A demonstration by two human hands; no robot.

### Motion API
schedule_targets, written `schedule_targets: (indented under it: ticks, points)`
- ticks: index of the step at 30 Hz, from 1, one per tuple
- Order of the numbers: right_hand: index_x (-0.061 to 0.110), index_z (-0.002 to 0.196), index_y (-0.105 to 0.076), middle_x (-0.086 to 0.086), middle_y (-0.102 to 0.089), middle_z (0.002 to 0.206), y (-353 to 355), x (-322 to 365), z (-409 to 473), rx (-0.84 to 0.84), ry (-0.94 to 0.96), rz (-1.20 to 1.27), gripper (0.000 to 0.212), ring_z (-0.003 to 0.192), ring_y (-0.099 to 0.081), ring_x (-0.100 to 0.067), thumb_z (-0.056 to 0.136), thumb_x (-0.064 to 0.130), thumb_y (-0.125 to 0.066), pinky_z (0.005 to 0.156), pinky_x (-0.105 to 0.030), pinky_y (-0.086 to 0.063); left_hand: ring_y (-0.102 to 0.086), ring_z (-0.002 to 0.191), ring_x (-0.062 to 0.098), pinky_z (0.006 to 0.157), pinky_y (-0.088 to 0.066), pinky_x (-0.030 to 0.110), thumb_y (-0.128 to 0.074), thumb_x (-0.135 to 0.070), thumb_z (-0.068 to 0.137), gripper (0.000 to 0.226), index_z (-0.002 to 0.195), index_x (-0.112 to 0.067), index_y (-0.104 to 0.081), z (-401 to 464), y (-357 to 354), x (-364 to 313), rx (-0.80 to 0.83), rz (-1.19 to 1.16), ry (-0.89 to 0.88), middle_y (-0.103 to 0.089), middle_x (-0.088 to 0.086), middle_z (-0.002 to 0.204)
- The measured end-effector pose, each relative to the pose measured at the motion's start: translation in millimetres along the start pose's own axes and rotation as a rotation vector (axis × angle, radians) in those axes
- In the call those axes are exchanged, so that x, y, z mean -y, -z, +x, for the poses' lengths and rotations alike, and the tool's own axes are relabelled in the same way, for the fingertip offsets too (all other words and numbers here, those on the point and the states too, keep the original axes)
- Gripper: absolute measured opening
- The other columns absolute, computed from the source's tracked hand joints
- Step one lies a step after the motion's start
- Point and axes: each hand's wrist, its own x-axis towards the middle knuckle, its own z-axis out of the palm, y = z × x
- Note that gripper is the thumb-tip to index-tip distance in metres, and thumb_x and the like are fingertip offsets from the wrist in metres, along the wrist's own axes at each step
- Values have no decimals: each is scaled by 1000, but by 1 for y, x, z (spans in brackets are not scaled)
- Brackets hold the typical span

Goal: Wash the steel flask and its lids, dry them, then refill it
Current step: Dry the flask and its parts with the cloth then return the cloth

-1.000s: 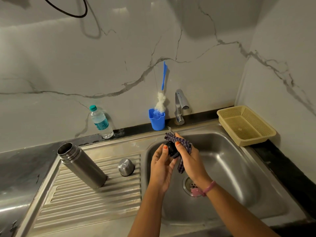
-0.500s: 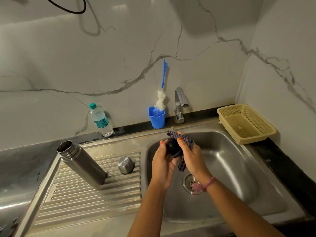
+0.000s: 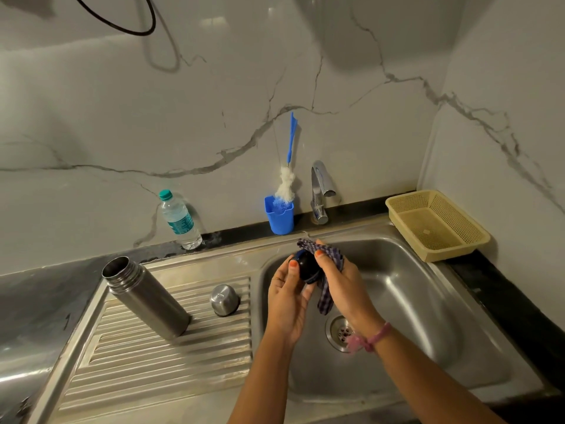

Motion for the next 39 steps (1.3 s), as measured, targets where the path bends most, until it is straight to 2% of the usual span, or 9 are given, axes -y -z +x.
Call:
schedule_targets:
  ticks: [6, 11, 14, 18, 24, 29, 31, 34, 39]
  points:
    - [16, 104, -67, -3, -71, 96, 3, 6, 11, -37, -132, 83, 27, 95, -66, -16, 95, 35, -51, 69, -20, -47, -64, 114, 30, 94, -56, 37, -53, -22, 95, 38, 125, 0, -60, -5, -6, 2, 62, 102, 3, -65, 23, 124]
    - [21, 109, -65, 2, -71, 98, -2, 5, -1, 16, -102, 23, 33, 92, -66, -7, 94, 45, -48, 66, -13, -47, -64, 116, 32, 101, -51, 45, -71, -26, 82, 54, 130, -4, -59, -3, -8, 4, 23, 194, -78, -68, 18, 122]
    - [22, 101, -66, 0, -71, 95, 2, 9, 4, -30, -118, 84, 28, 90, -67, -11, 95, 42, -48, 71, -20, -50, -65, 116, 31, 92, -56, 39, -72, -21, 81, 63, 139, -9, -49, 0, -1, 2, 38, 141, -54, -68, 16, 123]
    - [14, 105, -67, -9, -72, 99, 4, 7, 17, -49, -193, 127, 36, 97, -67, -23, 94, 44, -51, 88, -39, -54, -63, 117, 31, 89, -55, 33, -68, -21, 83, 56, 135, -6, -52, -1, 1, 0, 57, 257, -73, -69, 15, 121]
    - [22, 98, -67, -4, -71, 101, -1, -2, 11, -63, -165, 156, 25, 98, -66, -18, 94, 42, -52, 91, -36, -51, -62, 121, 27, 108, -46, 43, -47, -15, 102, 38, 140, -9, -50, 1, 2, -6, 37, 196, -46, -66, 13, 128]
    - [22, 99, -68, -7, -72, 100, -5, -2, 14, -19, -192, 180, 27, 97, -67, -23, 93, 43, -52, 91, -46, -52, -66, 113, 19, 101, -52, 41, -75, -33, 84, 64, 141, -20, -49, -4, -9, 4, -28, 388, -106, -68, 5, 123]
    - [22, 104, -66, -8, -71, 104, -7, -5, 12, -12, -194, 181, 28, 98, -67, -23, 93, 44, -52, 89, -45, -54, -68, 110, 20, 94, -56, 40, -82, -36, 78, 69, 138, -19, -52, -1, -5, 4, -46, 457, -151, -68, 8, 122]
    - [12, 111, -66, -11, -71, 101, -1, 0, 15, -37, -206, 221, 37, 95, -69, -25, 94, 42, -51, 80, -40, -57, -70, 103, 21, 83, -59, 30, -83, -13, 76, 63, 131, -15, -51, -3, 1, -3, -6, 473, -167, -69, 10, 116]
    - [8, 104, -65, -6, -70, 90, 8, 12, 15, 51, -73, -5, 36, 84, -67, -15, 97, 38, -46, 58, -13, -49, -73, 95, 22, 78, -59, 28, -81, -1, 75, 41, 112, -5, -63, -9, 1, -13, 137, 618, -233, -76, 8, 101]
